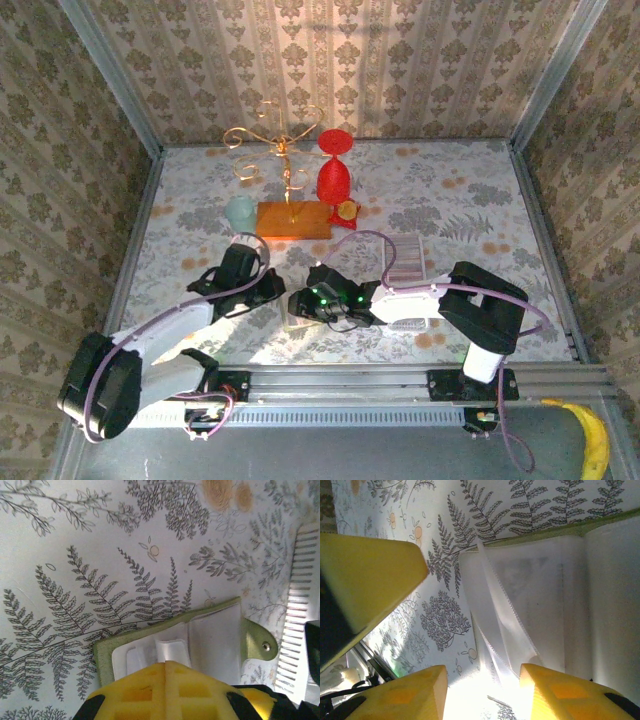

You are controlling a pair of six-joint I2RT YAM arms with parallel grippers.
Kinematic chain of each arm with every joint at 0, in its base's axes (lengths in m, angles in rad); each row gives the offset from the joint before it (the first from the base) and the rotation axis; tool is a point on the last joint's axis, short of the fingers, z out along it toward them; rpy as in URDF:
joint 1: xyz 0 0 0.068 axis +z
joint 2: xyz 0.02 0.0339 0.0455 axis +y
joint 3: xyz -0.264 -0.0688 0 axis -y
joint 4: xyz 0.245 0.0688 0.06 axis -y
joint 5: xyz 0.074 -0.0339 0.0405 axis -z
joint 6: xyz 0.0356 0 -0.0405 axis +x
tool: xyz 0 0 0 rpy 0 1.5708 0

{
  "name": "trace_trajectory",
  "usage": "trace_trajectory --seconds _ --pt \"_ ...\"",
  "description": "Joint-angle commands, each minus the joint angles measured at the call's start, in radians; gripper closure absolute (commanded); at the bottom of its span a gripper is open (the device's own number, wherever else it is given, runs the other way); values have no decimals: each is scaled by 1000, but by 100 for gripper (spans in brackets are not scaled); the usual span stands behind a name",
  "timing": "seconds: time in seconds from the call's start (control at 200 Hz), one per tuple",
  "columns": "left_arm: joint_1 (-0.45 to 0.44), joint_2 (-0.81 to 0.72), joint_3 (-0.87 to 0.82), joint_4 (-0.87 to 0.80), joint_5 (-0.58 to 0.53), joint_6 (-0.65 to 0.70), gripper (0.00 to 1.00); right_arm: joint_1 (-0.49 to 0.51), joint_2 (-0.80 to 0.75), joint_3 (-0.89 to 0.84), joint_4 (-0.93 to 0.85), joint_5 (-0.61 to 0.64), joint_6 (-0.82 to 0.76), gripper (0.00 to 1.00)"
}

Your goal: Put the credit cards into the card holder

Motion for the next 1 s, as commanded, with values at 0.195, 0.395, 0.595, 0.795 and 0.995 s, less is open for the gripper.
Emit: trace_trajectory --seconds 0.195,0.395,0.595,0.795,0.995 --pt "-1 51 14 62 51 33 100 10 -25 13 -45 -2 -17 57" --pt "-5 93 17 72 60 41 100 10 -19 21 -45 -7 -20 57" --pt "-10 106 19 55 53 58 100 10 -26 18 -50 2 -19 57" --pt "-15 135 3 60 48 66 100 10 -45 20 -88 27 -32 56" --pt "-25 153 -1 49 39 80 100 10 -55 17 -107 44 -36 55"
